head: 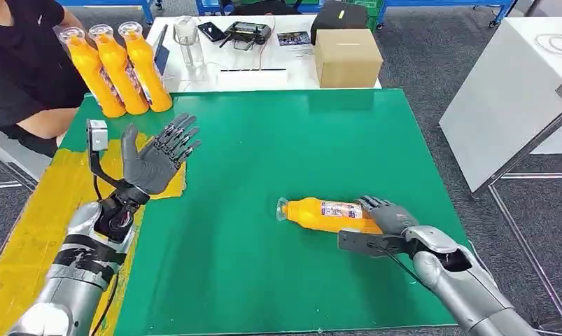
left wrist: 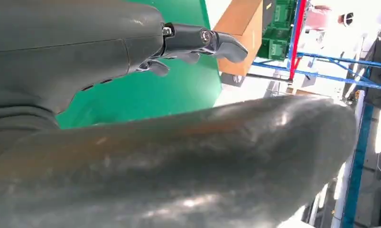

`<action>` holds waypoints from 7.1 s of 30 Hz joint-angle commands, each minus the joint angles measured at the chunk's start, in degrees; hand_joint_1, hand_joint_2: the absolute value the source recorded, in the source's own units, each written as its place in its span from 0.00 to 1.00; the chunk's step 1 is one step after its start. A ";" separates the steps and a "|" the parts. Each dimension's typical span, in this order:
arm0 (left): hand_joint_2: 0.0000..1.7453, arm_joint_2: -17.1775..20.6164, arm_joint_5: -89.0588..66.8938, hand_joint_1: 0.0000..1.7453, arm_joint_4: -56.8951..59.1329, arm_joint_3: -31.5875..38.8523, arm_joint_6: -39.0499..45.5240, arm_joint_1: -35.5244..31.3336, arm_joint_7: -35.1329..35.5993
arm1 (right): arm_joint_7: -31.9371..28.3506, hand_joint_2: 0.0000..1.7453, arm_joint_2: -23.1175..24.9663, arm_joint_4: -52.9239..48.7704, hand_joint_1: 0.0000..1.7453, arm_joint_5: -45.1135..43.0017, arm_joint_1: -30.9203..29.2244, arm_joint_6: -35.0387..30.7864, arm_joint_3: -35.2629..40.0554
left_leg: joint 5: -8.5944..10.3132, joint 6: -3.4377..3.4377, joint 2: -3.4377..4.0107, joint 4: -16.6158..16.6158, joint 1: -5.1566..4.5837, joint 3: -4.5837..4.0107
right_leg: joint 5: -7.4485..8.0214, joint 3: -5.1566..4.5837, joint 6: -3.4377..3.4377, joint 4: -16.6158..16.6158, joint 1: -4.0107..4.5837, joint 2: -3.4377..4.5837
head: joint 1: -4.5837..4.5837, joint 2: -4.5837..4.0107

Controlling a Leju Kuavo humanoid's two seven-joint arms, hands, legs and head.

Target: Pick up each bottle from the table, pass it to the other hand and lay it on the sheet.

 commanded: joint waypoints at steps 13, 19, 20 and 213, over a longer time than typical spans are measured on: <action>0.00 -2.99 0.55 0.00 10.60 -5.50 -1.34 -8.65 -1.12 | -4.07 1.00 -13.85 -2.33 1.00 -9.07 4.31 6.75 13.39 | -0.05 0.01 -0.40 0.22 0.13 0.02 | -0.01 0.33 -0.06 -0.16 0.12 -0.37 | -0.13 0.00; 0.00 -2.95 0.98 0.00 10.74 -5.40 -1.83 -8.93 -1.22 | -3.12 1.00 -12.78 -1.98 1.00 -8.94 4.79 5.50 13.70 | -0.01 0.02 -0.22 0.24 0.11 0.04 | 0.07 0.29 0.02 -0.14 0.11 -0.22 | -0.15 0.00; 0.00 -3.02 1.17 0.00 10.73 -5.45 -2.08 -9.06 -1.20 | -3.11 1.00 -12.89 -2.20 1.00 -8.76 5.13 5.40 13.83 | 0.03 0.01 -0.25 0.21 0.16 0.02 | 0.12 0.29 0.00 -0.21 0.16 -0.25 | -0.13 0.00; 1.00 12.91 -100.63 1.00 -3.17 -14.03 38.78 2.09 -1.51 | -4.16 0.00 8.38 -53.42 0.00 -10.26 35.78 -29.68 -20.13 | 0.13 0.17 -0.02 0.22 0.07 -0.82 | 0.27 -0.68 0.03 -0.04 0.11 -0.07 | -0.11 0.00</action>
